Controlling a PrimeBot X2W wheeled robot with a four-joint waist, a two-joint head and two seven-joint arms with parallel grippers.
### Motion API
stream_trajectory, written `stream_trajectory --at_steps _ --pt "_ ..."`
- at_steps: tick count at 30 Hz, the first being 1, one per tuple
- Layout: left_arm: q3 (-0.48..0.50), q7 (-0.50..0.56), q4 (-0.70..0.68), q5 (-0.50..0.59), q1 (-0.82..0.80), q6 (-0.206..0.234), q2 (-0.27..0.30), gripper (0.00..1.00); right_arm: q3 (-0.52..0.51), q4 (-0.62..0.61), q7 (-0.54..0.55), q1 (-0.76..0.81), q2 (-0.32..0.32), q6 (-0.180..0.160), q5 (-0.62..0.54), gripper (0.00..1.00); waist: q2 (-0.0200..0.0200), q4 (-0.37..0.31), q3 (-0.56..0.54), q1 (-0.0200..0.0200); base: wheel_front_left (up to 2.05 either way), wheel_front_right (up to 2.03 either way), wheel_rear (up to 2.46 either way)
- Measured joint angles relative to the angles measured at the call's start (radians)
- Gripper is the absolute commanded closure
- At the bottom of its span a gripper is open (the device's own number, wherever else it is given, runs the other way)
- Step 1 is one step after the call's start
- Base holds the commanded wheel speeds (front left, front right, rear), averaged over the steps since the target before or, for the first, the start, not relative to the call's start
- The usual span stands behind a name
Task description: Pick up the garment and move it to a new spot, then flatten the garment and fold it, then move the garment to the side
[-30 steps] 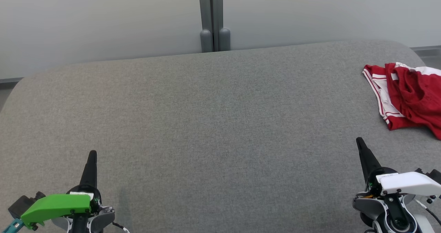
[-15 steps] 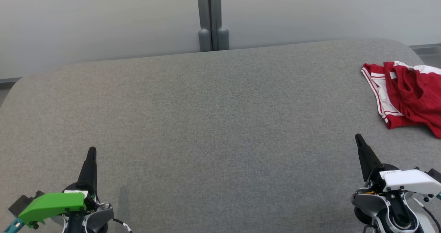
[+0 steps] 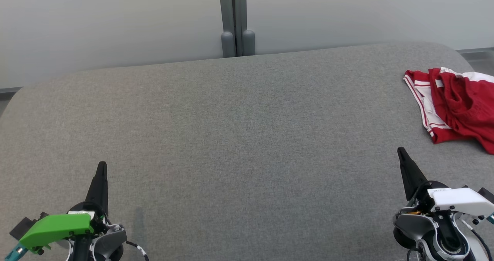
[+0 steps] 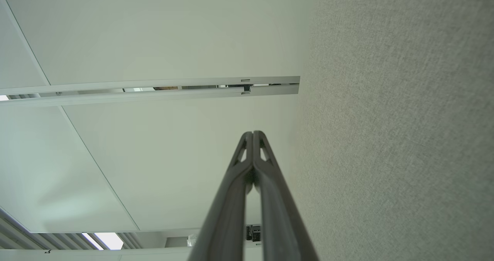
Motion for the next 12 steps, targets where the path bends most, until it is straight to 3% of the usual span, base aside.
stream_trajectory --at_steps 12 --pt "0.000 0.000 0.000 0.000 0.000 0.000 0.000 1.00 -0.002 0.000 0.000 0.000 0.001 0.000 0.000 1.00 0.0000 0.000 0.000 0.0000 0.00 0.00 0.00"
